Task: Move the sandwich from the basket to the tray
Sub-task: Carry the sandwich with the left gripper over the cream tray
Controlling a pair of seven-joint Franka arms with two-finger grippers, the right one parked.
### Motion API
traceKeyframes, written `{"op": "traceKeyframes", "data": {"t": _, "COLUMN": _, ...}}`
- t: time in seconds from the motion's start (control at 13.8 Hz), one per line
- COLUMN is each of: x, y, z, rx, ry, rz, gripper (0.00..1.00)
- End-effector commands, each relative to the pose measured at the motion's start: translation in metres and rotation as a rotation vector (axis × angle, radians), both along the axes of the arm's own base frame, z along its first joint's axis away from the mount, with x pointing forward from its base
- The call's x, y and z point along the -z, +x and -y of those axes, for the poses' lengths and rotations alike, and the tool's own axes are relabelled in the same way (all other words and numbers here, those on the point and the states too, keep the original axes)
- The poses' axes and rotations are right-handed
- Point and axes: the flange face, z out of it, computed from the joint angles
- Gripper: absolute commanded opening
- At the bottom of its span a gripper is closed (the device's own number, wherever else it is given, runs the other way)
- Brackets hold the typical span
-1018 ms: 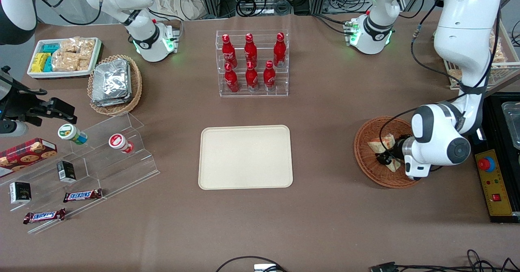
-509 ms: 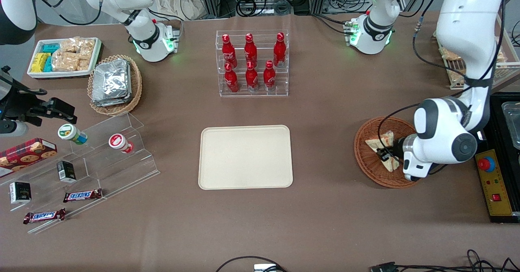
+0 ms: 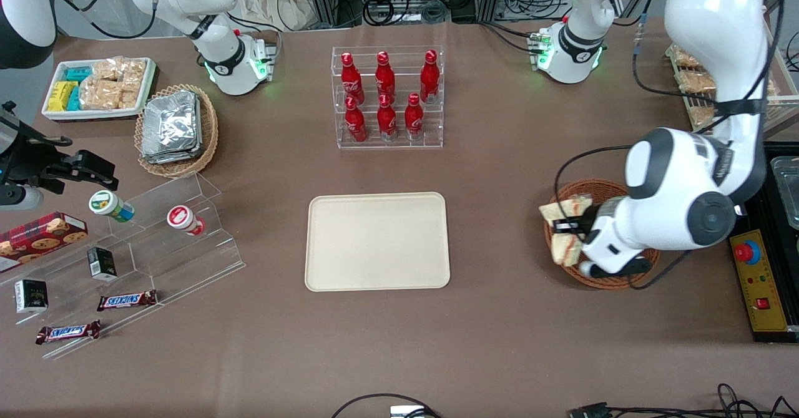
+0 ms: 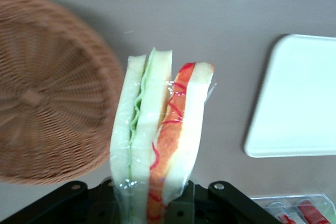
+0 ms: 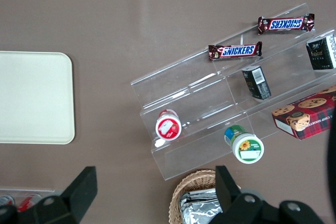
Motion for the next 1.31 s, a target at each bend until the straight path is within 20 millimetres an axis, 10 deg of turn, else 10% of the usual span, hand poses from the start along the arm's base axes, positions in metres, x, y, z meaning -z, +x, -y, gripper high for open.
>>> {"op": "traceKeyframes", "data": {"t": 0.0, "x": 0.009, "y": 0.017, "z": 0.061, "rx": 0.103, "ry": -0.031, "rz": 0.020, "gripper": 0.00}}
{"op": "traceKeyframes", "data": {"t": 0.36, "x": 0.030, "y": 0.009, "z": 0.139, "rx": 0.185, "ry": -0.062, "rz": 0.031, "gripper": 0.00}}
{"op": "traceKeyframes", "data": {"t": 0.87, "x": 0.124, "y": -0.033, "z": 0.236, "rx": 0.206, "ry": -0.049, "rz": -0.003, "gripper": 0.00}}
{"op": "traceKeyframes", "data": {"t": 1.24, "x": 0.179, "y": -0.043, "z": 0.262, "rx": 0.146, "ry": -0.055, "rz": 0.029, "gripper": 0.05}}
